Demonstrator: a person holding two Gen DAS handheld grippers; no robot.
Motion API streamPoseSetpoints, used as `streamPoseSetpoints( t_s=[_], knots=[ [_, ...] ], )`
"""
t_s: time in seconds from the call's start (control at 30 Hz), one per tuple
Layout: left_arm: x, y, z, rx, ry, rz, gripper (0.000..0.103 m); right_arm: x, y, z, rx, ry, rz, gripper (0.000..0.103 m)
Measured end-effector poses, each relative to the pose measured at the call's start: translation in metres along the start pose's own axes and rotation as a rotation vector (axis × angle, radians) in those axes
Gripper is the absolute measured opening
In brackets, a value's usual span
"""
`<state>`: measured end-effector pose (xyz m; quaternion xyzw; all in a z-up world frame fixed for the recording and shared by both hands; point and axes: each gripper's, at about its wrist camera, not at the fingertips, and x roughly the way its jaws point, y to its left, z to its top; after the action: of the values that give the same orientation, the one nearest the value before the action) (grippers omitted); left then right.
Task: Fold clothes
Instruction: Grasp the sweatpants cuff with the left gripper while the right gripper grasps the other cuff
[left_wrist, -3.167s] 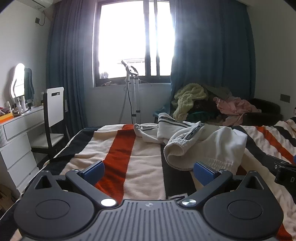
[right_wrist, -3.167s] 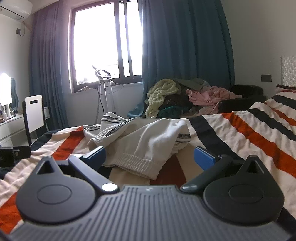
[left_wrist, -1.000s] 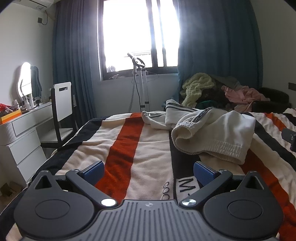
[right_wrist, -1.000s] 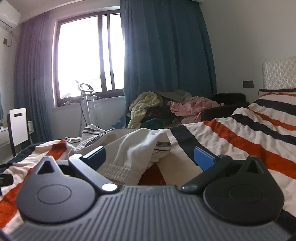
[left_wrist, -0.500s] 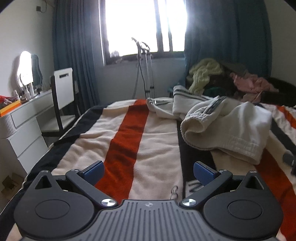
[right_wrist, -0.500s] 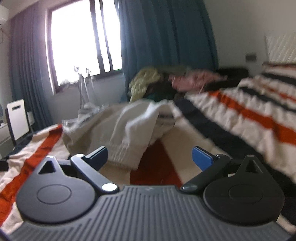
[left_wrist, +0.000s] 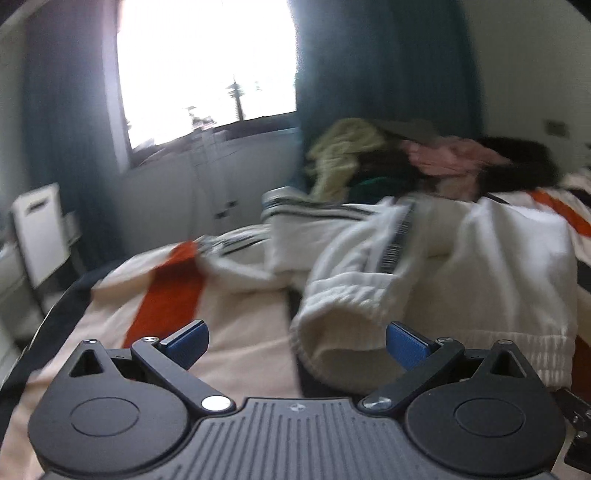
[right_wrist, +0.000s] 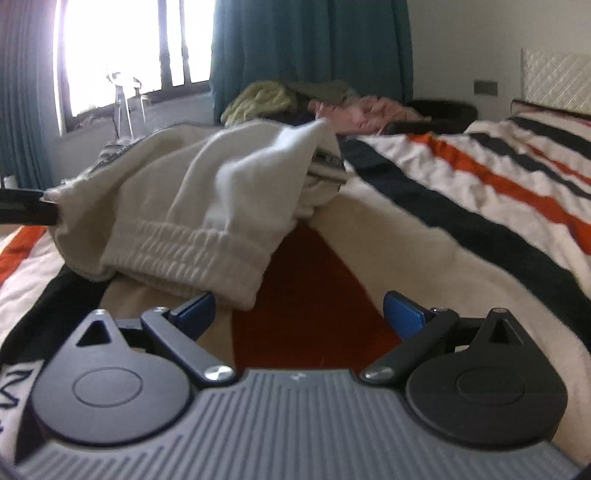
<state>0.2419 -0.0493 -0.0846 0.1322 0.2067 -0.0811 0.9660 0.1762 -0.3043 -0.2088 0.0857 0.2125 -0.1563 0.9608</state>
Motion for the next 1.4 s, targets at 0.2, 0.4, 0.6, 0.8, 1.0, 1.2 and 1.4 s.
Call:
streamPoseSetpoints(
  t_s=[0.2, 0.4, 0.6, 0.8, 1.0, 1.2, 1.4],
  knots=[
    [0.023, -0.01, 0.009, 0.136, -0.013, -0.102, 0.103, 0.001, 0.003, 0.0, -0.03, 0.006, -0.02, 0.099],
    [0.044, 0.0, 0.007, 0.017, 0.007, -0.157, 0.103, 0.012, 0.013, 0.012, -0.055, 0.035, -0.027, 0.071],
    [0.054, 0.015, 0.011, -0.075, -0.049, -0.231, 0.062, 0.032, 0.023, 0.033, 0.013, -0.017, 0.013, 0.037],
    [0.043, 0.055, 0.031, -0.289, -0.058, -0.249, 0.018, 0.012, 0.009, 0.059, 0.141, -0.149, 0.18, 0.023],
    [-0.039, 0.084, 0.033, -0.364, -0.118, -0.239, 0.014, -0.072, -0.001, 0.086, 0.05, -0.274, 0.183, 0.011],
    [-0.133, 0.095, 0.017, -0.385, -0.128, -0.26, 0.014, -0.14, -0.032, 0.089, 0.055, -0.268, 0.221, 0.01],
    [-0.164, 0.112, -0.014, -0.458, 0.008, -0.278, 0.014, -0.157, -0.059, 0.065, 0.054, -0.109, 0.291, 0.011]
  ],
)
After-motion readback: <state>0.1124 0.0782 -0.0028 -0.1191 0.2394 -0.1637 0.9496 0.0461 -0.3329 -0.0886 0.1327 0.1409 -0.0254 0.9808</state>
